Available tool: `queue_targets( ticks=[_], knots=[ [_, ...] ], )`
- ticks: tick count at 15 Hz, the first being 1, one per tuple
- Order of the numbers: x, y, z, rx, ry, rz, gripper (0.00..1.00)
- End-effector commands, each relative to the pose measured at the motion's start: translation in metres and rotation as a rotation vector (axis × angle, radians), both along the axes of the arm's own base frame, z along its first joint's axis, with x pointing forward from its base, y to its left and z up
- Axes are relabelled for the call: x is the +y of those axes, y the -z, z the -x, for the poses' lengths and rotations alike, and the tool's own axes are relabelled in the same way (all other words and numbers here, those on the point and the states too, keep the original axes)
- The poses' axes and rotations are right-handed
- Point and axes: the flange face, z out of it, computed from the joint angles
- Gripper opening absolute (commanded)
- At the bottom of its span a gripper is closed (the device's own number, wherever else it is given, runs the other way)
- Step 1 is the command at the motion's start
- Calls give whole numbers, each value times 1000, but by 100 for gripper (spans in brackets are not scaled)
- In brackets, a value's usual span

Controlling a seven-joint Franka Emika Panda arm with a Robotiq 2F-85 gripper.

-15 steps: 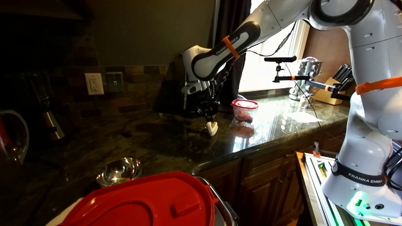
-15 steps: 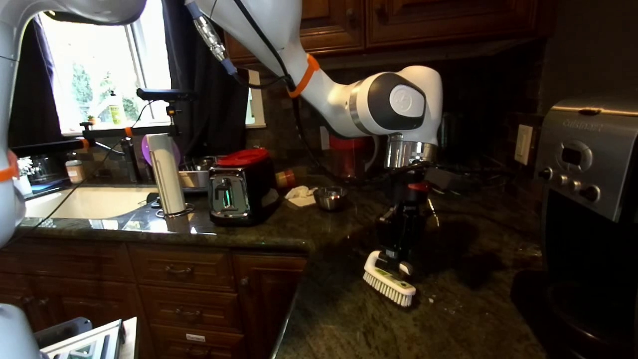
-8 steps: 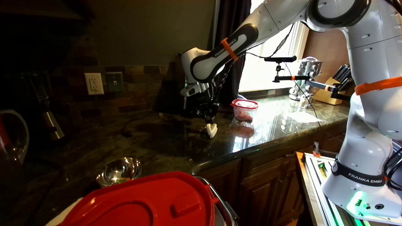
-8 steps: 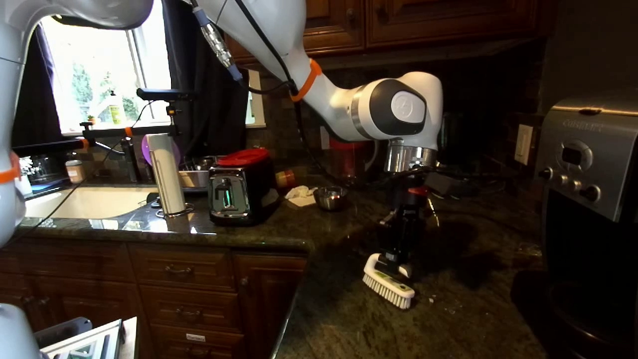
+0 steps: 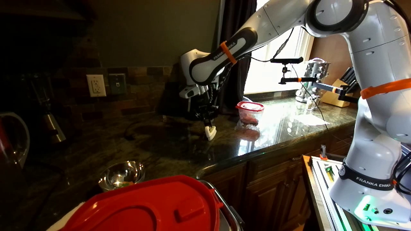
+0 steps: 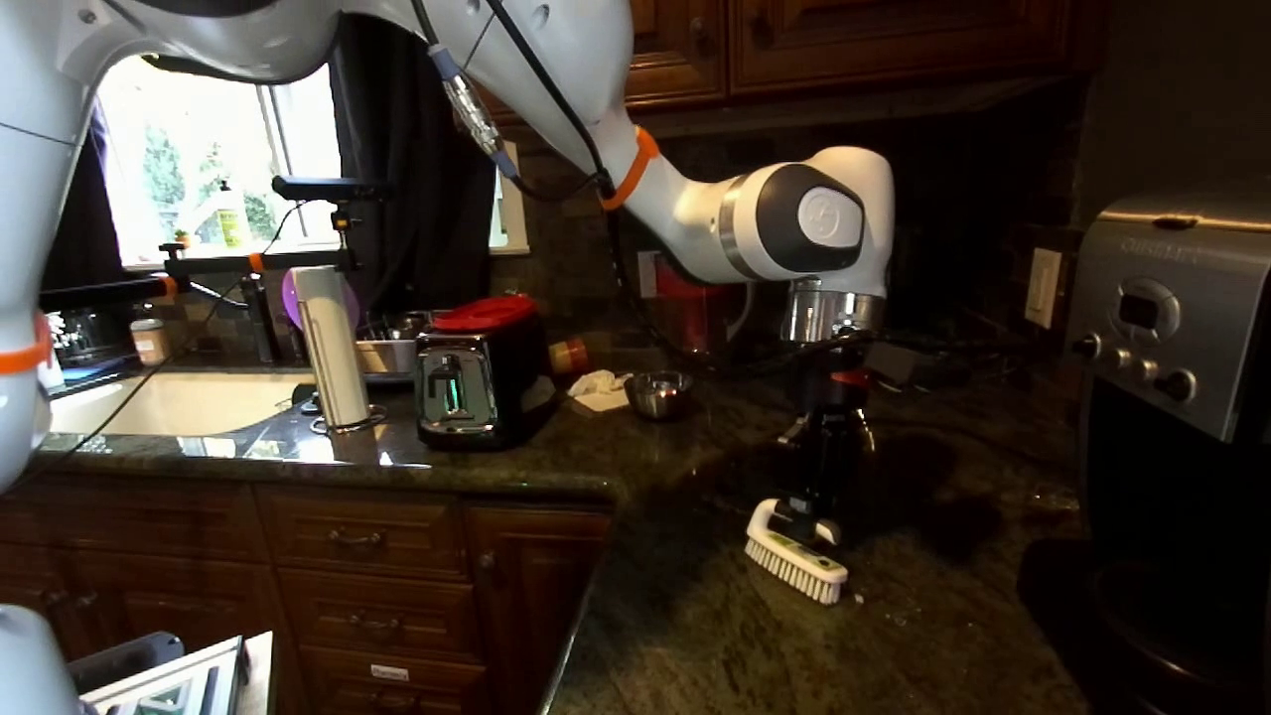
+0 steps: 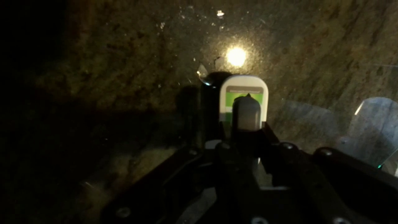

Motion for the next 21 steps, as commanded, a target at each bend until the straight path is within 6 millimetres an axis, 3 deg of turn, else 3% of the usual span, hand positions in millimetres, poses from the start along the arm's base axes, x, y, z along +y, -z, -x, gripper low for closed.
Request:
queue_targets(
  ticks=[1, 10, 16, 21],
  knots=[
    [-2, 10, -15, 0, 29, -7, 6],
    [-1, 9, -52, -38, 92, 17, 6],
    [2, 0, -91, -122, 221, 42, 6],
    [-9, -1, -121, -201, 363, 83, 6]
  ],
)
